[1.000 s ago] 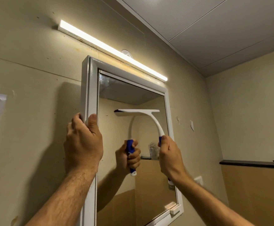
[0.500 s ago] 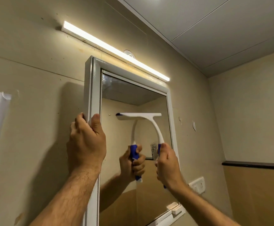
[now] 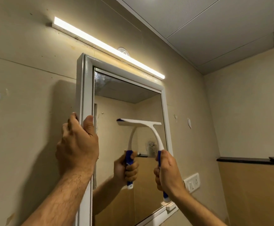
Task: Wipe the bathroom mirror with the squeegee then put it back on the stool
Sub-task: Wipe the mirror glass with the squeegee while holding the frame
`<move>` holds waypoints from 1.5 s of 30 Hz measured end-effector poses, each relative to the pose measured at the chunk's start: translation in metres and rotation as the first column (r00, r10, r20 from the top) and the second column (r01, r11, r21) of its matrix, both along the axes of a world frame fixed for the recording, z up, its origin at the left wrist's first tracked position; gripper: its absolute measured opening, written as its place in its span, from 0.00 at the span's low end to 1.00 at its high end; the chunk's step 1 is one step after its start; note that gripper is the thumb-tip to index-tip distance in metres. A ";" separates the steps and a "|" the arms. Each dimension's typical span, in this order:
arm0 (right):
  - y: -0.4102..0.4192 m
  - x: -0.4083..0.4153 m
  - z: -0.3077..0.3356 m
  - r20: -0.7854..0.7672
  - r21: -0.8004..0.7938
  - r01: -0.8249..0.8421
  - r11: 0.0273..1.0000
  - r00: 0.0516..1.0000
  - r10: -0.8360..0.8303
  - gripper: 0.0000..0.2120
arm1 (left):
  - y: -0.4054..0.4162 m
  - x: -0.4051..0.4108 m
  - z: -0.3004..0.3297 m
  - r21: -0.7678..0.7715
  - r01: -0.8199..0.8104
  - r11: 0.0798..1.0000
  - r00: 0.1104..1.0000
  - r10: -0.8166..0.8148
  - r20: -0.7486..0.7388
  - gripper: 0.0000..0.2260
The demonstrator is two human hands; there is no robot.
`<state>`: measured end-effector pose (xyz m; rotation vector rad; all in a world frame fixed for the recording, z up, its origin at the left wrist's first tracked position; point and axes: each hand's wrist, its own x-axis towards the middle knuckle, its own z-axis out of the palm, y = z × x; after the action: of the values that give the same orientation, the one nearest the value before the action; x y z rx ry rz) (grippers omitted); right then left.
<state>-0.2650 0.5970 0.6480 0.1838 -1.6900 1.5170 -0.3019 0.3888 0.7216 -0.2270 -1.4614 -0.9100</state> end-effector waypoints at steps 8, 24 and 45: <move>0.002 0.017 0.010 -0.011 0.052 0.018 0.998 1.000 -0.017 0.16 | 0.000 -0.003 -0.003 0.016 0.010 1.000 1.000 -0.009 -0.016 0.26; 0.008 0.014 -0.032 0.032 0.100 -0.048 0.994 0.998 0.045 0.16 | 0.004 -0.007 -0.018 0.029 -0.040 0.999 0.999 0.040 -0.009 0.27; 0.019 0.024 -0.033 0.127 -0.115 -0.334 0.935 0.929 0.347 0.21 | 0.002 -0.007 -0.027 0.005 -0.042 0.999 0.995 0.041 0.086 0.23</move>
<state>-0.2413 0.6159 0.6148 0.3405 -1.7637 1.9022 -0.3085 0.3904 0.6951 -0.1530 -1.5367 -0.9007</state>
